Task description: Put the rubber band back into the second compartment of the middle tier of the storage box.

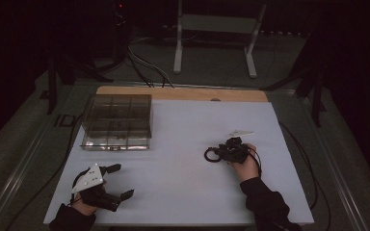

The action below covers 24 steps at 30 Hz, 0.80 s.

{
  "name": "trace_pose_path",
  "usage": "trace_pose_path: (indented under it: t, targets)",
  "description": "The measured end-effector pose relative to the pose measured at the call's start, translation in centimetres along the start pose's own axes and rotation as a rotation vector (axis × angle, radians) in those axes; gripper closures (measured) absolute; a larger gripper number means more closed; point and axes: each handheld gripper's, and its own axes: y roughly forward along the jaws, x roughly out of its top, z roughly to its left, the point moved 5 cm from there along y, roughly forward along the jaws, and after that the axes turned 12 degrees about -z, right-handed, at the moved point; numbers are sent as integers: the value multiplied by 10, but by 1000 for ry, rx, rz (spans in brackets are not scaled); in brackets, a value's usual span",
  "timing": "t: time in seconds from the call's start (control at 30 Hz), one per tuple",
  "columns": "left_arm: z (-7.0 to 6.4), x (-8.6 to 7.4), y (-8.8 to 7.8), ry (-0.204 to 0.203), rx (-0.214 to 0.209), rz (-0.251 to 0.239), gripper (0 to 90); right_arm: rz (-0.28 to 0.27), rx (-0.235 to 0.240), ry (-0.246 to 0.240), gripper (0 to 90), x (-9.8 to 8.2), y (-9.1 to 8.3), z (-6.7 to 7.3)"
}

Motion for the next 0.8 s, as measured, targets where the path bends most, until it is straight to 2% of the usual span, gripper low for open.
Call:
trace_pose_path:
  t: [0.17, 0.23, 0.27, 0.33, 0.4, 0.5, 0.63, 0.8]
  targets:
    - [0, 0, 0, 2, 0, 1, 3, 15, -17, -27, 751, -2, 3, 1]
    - [0, 0, 0, 3, 0, -1, 4, 18, -17, -34, 762, -2, 3, 1]
    - [0, 0, 0, 1, 3, -1, 3, 20, -11, -40, 795, -2, 3, 1]
    - [0, 0, 0, -1, 5, -3, 4, 25, -8, -72, 838, -2, 3, 3]
    - [0, 0, 0, 1, 4, -1, 4, 27, -8, -79, 842, -2, 3, 3]
    - [0, 0, 0, 0, 4, -1, 4, 23, 16, -52, 858, -1, 2, 6]
    - [0, 0, 0, 2, 2, 2, 4, 11, 23, -25, 865, 2, -1, 5]
    - [-1, 0, 1, 3, 1, 2, 4, -2, 22, -29, 868, 7, -5, 8]
